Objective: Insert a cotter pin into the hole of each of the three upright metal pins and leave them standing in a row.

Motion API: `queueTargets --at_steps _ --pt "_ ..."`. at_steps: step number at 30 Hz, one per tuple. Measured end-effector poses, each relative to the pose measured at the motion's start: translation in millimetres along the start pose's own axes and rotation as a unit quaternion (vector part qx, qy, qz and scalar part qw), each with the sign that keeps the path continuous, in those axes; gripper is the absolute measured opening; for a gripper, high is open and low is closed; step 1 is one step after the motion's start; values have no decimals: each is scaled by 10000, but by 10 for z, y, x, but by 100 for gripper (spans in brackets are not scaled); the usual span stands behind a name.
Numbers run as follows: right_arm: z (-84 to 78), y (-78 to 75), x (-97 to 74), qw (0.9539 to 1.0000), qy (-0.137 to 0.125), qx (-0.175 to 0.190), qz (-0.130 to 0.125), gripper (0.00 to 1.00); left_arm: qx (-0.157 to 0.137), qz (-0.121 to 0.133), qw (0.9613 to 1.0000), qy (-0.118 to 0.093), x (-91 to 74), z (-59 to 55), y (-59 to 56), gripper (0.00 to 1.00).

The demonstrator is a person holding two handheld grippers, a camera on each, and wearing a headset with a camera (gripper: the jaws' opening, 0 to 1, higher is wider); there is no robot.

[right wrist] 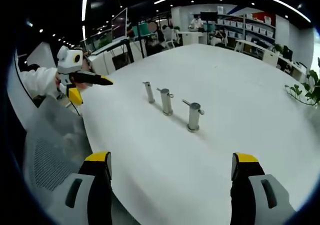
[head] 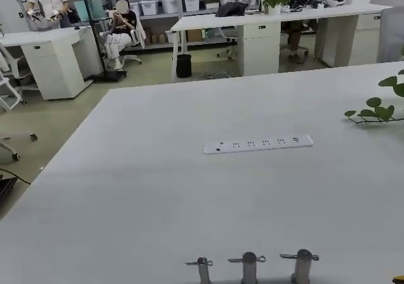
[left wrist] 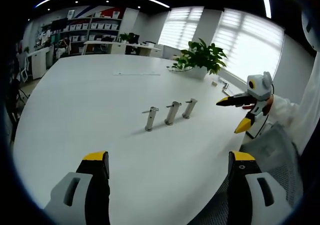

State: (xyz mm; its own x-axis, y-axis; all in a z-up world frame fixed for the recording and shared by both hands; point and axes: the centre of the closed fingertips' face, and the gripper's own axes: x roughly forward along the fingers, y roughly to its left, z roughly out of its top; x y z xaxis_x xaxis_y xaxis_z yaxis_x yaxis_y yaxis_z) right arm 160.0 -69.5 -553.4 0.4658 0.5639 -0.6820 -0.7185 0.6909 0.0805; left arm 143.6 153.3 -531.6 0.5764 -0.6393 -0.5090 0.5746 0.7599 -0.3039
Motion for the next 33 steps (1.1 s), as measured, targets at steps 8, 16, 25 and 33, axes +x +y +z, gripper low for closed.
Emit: queueTargets --at_steps 8,16,25,33 --pt "58 -13 -41 9999 -67 86 90 98 -310 228 9992 -116 -58 -26 60 99" --pt "58 -85 -151 10000 -7 -39 -81 98 -25 346 9994 50 -74 -66 47 97" --pt "45 59 -227 10000 -33 -88 -15 97 13 631 9980 -40 -136 -78 145 91" --pt "23 18 -238 9999 -49 -71 -135 96 -112 639 9979 0 -195 -129 195 91"
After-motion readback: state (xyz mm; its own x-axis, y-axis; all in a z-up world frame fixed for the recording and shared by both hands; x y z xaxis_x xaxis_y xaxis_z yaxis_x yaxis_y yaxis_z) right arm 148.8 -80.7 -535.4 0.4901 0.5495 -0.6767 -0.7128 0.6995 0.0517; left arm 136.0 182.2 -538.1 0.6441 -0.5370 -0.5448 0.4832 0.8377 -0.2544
